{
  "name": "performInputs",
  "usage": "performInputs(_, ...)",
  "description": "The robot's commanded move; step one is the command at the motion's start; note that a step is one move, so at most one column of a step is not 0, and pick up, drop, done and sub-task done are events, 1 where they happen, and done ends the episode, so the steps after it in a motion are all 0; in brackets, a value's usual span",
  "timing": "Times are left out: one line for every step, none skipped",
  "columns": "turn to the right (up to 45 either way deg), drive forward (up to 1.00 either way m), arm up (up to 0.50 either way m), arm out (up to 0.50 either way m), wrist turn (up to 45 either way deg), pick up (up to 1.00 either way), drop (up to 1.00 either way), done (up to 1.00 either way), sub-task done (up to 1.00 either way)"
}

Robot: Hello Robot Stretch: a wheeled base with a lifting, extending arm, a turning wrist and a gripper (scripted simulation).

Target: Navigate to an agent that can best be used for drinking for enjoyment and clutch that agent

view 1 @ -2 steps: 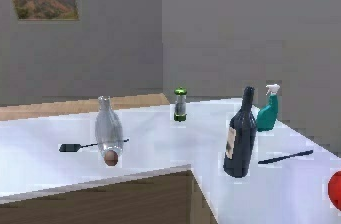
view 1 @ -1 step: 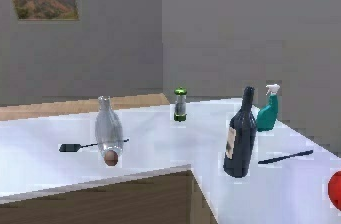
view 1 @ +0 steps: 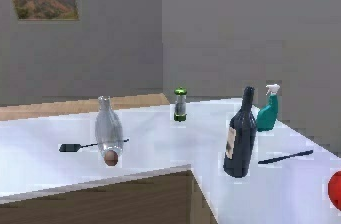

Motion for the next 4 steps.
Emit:
performInputs(0.0,0.0,0.0,0.0,45.0,0.0,0.0,0.0,0.0)
performInputs(0.0,0.0,0.0,0.0,24.0,0.0,0.0,0.0,0.0)
performInputs(0.0,0.0,-0.12,0.0,0.0,0.0,0.0,0.0,0.0)
performInputs(0.0,0.0,0.0,0.0,0.0,1.0,0.0,0.0,0.0)
